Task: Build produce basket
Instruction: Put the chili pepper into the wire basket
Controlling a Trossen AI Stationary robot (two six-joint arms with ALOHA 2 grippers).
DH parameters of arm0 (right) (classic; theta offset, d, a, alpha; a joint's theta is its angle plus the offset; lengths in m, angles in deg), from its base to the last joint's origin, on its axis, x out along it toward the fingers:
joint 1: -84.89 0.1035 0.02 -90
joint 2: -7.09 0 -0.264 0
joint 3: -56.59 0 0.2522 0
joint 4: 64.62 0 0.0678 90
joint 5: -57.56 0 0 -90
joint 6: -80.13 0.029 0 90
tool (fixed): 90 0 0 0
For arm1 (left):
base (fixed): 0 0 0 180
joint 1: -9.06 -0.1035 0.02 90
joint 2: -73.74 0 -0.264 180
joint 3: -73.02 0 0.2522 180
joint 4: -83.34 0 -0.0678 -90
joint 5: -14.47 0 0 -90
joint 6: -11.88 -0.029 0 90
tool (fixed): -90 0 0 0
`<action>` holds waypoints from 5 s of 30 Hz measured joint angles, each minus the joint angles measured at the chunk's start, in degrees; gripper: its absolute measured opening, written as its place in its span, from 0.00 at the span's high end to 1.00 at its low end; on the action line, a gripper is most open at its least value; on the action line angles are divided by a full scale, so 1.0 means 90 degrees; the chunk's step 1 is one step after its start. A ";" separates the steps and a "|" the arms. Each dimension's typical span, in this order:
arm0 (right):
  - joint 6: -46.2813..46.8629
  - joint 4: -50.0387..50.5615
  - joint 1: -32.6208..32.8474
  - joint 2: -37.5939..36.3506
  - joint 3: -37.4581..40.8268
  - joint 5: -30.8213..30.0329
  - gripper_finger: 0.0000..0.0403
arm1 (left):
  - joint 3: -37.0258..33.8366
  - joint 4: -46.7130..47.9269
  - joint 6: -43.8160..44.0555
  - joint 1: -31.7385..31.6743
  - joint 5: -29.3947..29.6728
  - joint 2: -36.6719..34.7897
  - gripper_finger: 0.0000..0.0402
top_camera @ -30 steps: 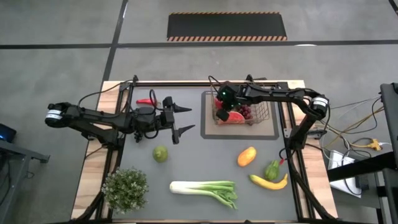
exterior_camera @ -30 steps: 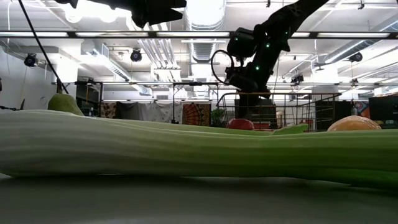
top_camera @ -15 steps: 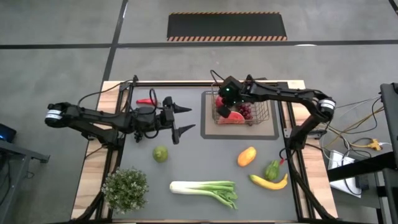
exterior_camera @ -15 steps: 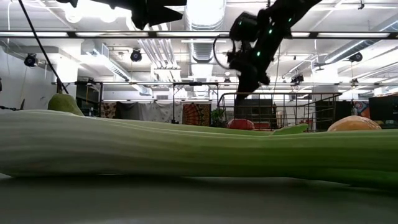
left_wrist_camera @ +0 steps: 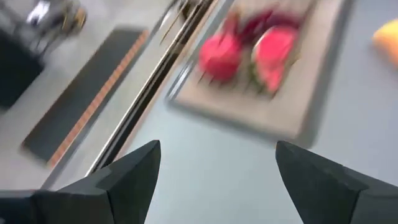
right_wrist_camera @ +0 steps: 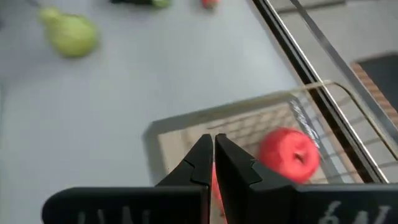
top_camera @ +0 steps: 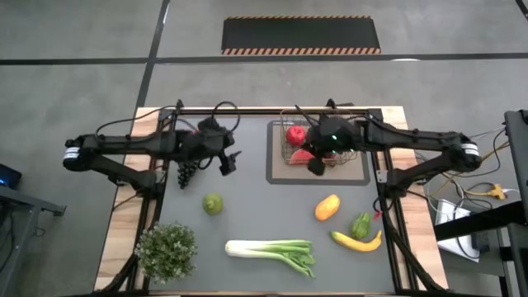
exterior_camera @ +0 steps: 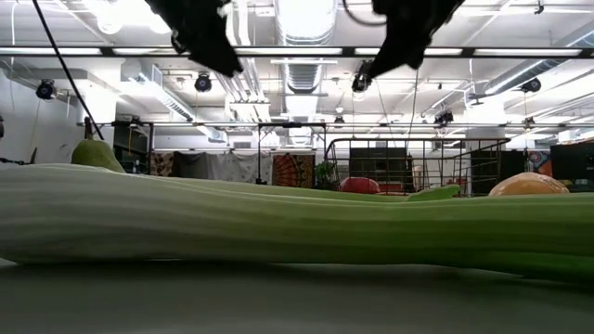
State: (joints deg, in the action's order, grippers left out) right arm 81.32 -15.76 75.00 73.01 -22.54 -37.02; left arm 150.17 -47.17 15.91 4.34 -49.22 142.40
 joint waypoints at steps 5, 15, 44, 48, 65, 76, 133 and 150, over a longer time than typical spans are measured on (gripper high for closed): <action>-0.0037 -0.0270 0.0540 -0.0490 0.0334 0.0004 0.98 | 0.0647 0.1775 -0.0284 -0.0888 -0.0144 0.0488 0.25; -0.0036 -0.0848 0.0923 -0.0755 0.0830 0.0002 0.98 | 0.0953 0.2762 -0.1355 -0.2762 -0.0572 0.1691 0.25; -0.0132 -0.1029 0.0920 -0.0693 0.1349 0.0000 0.98 | 0.0918 0.2912 -0.2152 -0.3672 0.0116 0.3699 0.25; -0.0133 -0.1029 0.0920 -0.0693 0.1354 0.0000 0.98 | 0.0914 0.2911 -0.2149 -0.3686 0.0119 0.3866 0.25; -0.0132 -0.1029 0.0920 -0.0693 0.1354 0.0000 0.98 | 0.0884 0.2710 -0.2159 -0.3686 0.0281 0.4428 0.26; -0.0085 -0.1029 0.0933 -0.0693 0.1354 -0.0002 0.98 | 0.0799 0.2595 -0.2161 -0.3688 0.0294 0.4430 0.46; -0.0032 -0.4432 0.1445 -0.0693 0.3010 -0.0337 0.93 | -0.0182 -0.1422 -0.0972 -0.0457 -0.1980 0.0538 0.93; 0.0670 -0.3977 0.1445 -0.0696 0.2990 -0.0336 0.39 | -0.0548 -0.3097 -0.1036 -0.1131 -0.1649 0.3151 0.35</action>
State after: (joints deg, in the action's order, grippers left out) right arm 87.34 -51.55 88.00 66.75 4.38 -40.05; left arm 145.24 -75.04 6.59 -5.83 -64.06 170.76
